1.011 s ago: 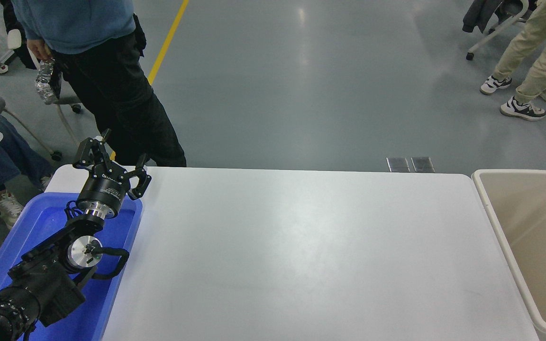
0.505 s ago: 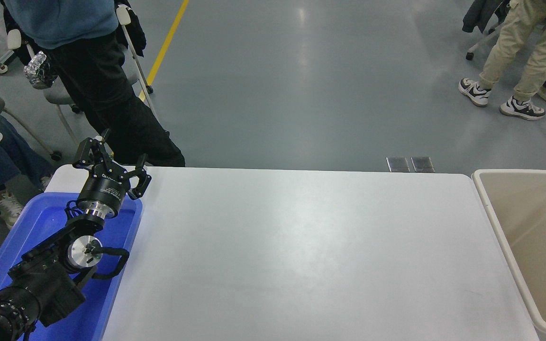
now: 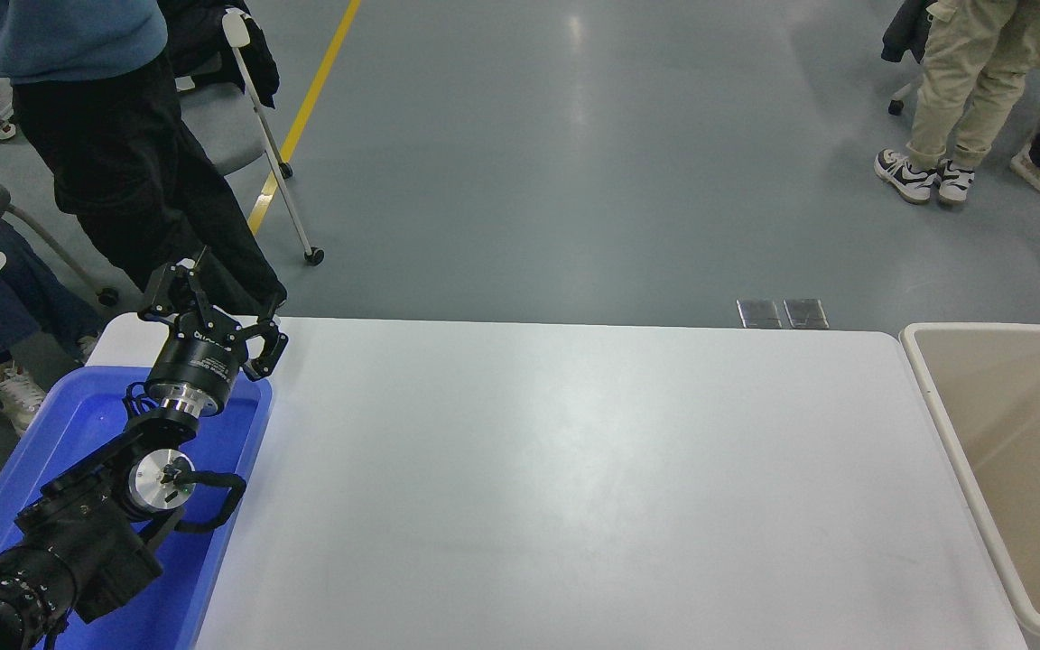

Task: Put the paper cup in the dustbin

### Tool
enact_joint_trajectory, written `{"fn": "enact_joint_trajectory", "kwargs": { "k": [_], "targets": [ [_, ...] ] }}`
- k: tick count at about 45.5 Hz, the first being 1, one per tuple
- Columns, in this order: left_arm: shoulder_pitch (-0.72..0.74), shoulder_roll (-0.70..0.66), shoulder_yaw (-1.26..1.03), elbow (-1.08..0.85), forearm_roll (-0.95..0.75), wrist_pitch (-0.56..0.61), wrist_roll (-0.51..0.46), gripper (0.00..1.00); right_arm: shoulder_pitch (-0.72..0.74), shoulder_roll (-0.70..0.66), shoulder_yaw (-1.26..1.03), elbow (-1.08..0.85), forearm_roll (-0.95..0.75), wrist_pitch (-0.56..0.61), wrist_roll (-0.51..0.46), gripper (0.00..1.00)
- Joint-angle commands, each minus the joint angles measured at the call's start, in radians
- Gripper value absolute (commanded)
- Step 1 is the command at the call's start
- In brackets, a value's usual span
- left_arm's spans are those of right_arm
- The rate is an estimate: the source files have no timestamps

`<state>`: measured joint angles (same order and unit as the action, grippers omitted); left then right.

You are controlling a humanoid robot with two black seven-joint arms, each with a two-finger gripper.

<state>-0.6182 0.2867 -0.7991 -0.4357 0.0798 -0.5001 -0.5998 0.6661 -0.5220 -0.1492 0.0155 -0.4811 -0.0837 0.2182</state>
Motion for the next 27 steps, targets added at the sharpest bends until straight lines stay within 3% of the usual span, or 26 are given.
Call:
{"fn": "enact_joint_trajectory", "kwargs": {
  "k": [1,7,14,19,27],
  "targets": [
    [0.0,0.0,0.0,-0.001,0.0,0.0,0.0,1.0,0.004,0.007,0.002,0.004,0.044,0.001,0.0,1.0],
    [0.0,0.0,0.0,0.0,0.0,0.0,0.0,1.0,0.027,-0.001,0.008,0.0,0.05,0.015,0.0,1.0],
    [0.0,0.0,0.0,0.0,0.0,0.0,0.0,1.0,0.04,-0.033,0.166,0.011,0.252,0.131,0.007,1.0],
    [0.0,0.0,0.0,0.0,0.0,0.0,0.0,1.0,0.041,-0.069,0.215,0.027,0.292,0.16,0.013,1.0],
    [0.0,0.0,0.0,0.0,0.0,0.0,0.001,1.0,0.026,-0.127,0.511,0.219,0.325,0.176,0.105,1.0]
  ]
}}
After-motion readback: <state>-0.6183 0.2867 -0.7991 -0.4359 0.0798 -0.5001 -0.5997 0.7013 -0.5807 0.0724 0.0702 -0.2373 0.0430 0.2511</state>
